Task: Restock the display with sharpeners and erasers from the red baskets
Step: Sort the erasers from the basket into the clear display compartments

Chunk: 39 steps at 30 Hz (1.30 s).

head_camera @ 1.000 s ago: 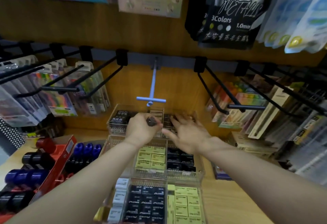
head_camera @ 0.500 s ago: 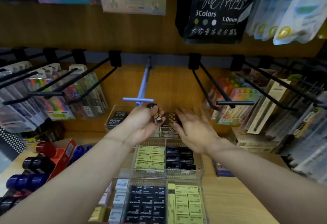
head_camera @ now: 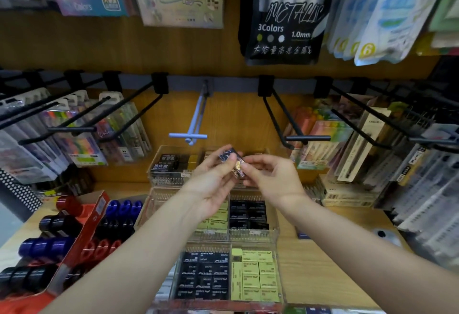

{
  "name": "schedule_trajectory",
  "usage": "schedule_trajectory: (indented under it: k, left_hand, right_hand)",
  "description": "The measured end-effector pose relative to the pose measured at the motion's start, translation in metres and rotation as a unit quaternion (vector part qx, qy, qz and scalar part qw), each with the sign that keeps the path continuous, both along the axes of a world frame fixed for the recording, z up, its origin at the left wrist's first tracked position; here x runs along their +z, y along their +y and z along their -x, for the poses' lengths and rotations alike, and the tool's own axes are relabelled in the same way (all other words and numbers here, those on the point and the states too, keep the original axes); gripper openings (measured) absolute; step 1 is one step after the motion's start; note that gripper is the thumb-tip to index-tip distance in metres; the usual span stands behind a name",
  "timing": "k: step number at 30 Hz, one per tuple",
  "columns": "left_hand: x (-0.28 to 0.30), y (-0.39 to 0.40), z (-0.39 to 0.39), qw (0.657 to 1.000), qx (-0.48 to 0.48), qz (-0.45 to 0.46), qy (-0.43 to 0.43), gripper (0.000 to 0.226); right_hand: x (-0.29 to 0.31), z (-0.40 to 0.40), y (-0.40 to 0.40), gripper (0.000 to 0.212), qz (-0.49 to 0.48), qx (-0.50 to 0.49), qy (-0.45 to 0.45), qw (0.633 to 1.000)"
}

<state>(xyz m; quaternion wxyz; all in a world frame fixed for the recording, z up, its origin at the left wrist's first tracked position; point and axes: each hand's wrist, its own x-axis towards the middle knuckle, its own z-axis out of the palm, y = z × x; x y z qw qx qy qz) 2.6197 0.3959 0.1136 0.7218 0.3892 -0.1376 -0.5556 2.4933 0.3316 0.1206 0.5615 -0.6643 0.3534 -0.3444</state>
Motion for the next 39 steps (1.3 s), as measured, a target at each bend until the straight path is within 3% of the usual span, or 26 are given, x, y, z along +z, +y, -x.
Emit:
schedule_trajectory:
  k: [5,11,20,27,31,34,39]
  left_hand:
    - [-0.002,0.022,-0.006,0.997,0.037,-0.052,-0.034,0.047]
    - [0.005,0.037,-0.002,0.989,0.034,-0.088,-0.112,0.044]
    - [0.010,0.034,0.007,0.988,0.057,-0.096,-0.103,0.035]
    - [0.016,0.002,0.001,0.962,0.048,-0.175,-0.202,0.018]
    - [0.027,-0.036,-0.002,0.936,0.089,-0.211,-0.266,0.027]
    - [0.031,-0.059,0.005,0.909,0.071,-0.249,-0.328,0.029]
    - [0.028,-0.066,0.012,0.903,-0.045,-0.308,-0.295,0.031]
  right_hand:
    - [0.007,0.018,-0.004,0.011,-0.002,-0.052,0.009,0.999]
    - [0.013,0.021,0.009,0.009,-0.110,0.025,-0.034,0.993]
    - [0.009,0.016,0.008,0.014,-0.033,0.009,0.031,0.999]
    - [0.004,0.013,-0.015,0.019,0.047,0.005,0.091,0.995]
    - [-0.007,0.023,-0.030,0.030,0.250,-0.050,0.248,0.934]
    - [-0.028,0.035,-0.027,0.045,0.290,-0.014,0.370,0.883]
    - [-0.054,0.047,-0.026,0.062,0.313,0.049,0.376,0.871]
